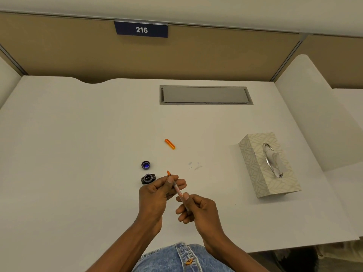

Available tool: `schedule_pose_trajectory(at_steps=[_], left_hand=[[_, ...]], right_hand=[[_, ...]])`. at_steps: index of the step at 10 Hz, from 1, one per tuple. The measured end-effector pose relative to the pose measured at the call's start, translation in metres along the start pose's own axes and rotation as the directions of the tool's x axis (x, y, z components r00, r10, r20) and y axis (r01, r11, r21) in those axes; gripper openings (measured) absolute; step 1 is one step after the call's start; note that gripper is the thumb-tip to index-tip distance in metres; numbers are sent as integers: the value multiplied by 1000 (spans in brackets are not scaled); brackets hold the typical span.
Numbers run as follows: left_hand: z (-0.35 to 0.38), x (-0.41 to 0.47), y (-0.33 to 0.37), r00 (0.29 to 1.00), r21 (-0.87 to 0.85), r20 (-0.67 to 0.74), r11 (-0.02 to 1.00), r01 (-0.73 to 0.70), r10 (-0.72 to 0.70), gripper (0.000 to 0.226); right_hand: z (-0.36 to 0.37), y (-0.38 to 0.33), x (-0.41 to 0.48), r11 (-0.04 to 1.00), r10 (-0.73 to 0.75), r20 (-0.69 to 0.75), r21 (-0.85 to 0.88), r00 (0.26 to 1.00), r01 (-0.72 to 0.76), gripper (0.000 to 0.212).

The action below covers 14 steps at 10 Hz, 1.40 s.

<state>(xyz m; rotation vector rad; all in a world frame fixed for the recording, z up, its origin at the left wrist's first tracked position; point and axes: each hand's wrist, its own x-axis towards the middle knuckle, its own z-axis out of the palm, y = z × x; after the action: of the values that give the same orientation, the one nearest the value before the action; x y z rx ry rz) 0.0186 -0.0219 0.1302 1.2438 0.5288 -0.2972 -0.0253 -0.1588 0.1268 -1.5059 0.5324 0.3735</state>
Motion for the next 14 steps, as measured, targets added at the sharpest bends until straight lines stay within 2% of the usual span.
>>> schedule_pose_trajectory(at_steps=[2, 4, 6, 8, 10, 12, 14], left_hand=[[0, 0, -1, 1000, -13, 3, 1000, 0, 0, 20], [0, 0, -2, 1000, -20, 12, 1000, -6, 6, 20], [0, 0, -4, 1000, -44, 22, 999, 2, -1, 20], [0, -1, -5, 1000, -36, 22, 999, -2, 3, 20], [0, -1, -7, 1000, -48, 25, 999, 6, -5, 20], [0, 0, -6, 1000, -35, 22, 999, -2, 3, 20], [0, 0, -5, 1000, -44, 28, 999, 6, -5, 20]], right_hand=[[-1, 2, 1, 999, -9, -9, -35, 1000, 9, 16], [-2, 3, -1, 1000, -18, -1, -22, 1000, 18, 25], [-2, 5, -1, 999, -7, -27, -34, 1000, 7, 16], [-3, 7, -4, 1000, -14, -17, -1, 1000, 14, 23], [-4, 7, -2, 1000, -15, -37, -19, 999, 15, 16], [-3, 6, -4, 1000, -17, -11, -19, 1000, 17, 24], [-3, 4, -2, 1000, -9, -23, -30, 1000, 8, 16]])
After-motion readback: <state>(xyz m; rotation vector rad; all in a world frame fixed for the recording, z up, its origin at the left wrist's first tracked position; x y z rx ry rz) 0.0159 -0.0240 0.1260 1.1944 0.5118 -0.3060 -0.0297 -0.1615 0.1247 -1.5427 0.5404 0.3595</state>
